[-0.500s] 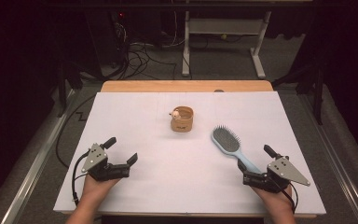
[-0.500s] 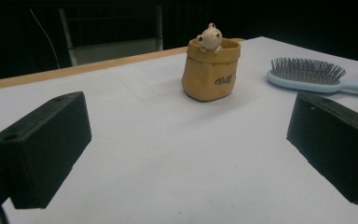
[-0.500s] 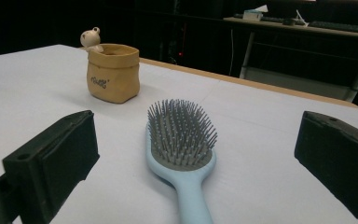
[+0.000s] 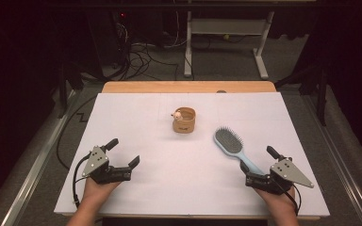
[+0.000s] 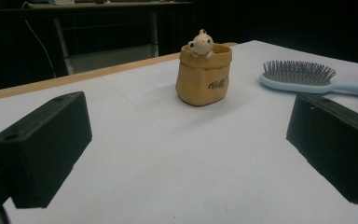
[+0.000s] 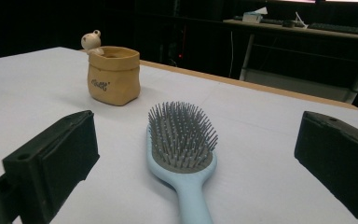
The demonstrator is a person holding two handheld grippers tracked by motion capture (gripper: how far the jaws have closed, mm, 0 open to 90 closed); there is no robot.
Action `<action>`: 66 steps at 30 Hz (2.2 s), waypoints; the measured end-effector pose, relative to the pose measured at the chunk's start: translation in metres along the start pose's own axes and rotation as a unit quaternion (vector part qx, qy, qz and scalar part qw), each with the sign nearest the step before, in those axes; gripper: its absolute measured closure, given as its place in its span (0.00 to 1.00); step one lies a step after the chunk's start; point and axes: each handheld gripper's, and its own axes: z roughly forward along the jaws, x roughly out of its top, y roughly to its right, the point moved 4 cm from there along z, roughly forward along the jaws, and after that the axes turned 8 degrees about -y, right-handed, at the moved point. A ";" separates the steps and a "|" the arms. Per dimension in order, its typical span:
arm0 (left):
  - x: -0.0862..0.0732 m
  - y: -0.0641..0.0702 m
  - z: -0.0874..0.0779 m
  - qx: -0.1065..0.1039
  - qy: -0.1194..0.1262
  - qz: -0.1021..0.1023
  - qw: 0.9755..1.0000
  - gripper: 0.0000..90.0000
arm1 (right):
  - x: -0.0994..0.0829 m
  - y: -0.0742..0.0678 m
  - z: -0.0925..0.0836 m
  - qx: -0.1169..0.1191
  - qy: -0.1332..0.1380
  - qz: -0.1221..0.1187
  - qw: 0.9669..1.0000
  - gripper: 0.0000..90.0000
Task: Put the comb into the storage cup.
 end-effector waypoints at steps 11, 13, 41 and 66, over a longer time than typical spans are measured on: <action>-0.002 -0.002 0.001 -0.001 -0.003 -0.010 1.000 0.01 | 0.000 0.000 0.000 0.003 -0.003 0.000 1.000 0.00; -0.002 -0.002 0.001 -0.002 -0.004 -0.011 1.000 0.01 | 0.001 0.000 0.000 0.002 -0.003 -0.002 1.000 0.00; 0.000 -0.002 -0.001 -0.006 0.007 -0.009 1.000 0.00 | -0.002 -0.003 0.006 -0.004 -0.059 -0.016 0.998 0.00; 0.000 0.000 0.001 -0.009 -0.003 0.005 1.000 0.00 | -0.009 -0.003 0.013 0.005 -0.126 -0.013 0.992 0.00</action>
